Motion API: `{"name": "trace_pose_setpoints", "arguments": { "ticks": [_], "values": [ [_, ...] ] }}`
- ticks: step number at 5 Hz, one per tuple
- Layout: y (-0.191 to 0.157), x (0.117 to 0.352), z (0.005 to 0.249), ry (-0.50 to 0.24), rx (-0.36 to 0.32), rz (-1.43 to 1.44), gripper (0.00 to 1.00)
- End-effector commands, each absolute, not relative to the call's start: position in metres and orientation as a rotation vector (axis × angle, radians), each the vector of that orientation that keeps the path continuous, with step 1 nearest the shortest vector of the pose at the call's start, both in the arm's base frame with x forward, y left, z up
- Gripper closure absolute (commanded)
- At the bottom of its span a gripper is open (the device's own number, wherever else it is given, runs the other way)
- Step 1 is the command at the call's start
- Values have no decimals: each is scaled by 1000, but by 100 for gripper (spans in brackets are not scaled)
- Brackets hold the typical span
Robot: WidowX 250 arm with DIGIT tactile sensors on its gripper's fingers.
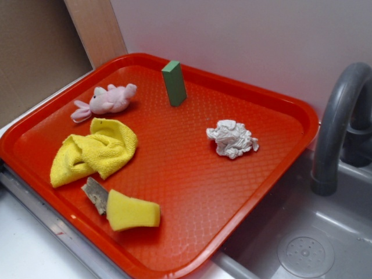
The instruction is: Grab the white paper.
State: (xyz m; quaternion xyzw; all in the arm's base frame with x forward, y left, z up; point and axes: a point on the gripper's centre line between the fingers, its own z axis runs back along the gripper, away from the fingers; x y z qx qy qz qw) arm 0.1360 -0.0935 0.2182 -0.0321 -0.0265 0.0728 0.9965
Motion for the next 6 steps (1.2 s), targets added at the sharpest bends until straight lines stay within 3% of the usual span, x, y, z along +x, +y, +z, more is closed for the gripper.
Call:
{"name": "trace_pose_setpoints", "arguments": {
  "ticks": [1, 2, 3, 5, 6],
  "values": [
    [-183, 172, 236, -101, -214, 271, 0],
    [-221, 196, 234, -126, -223, 313, 0],
    [-250, 219, 219, -105, -224, 358, 0],
    [-280, 250, 153, -69, -99, 332, 0],
    [-289, 257, 116, -40, -111, 300, 0]
  ]
}}
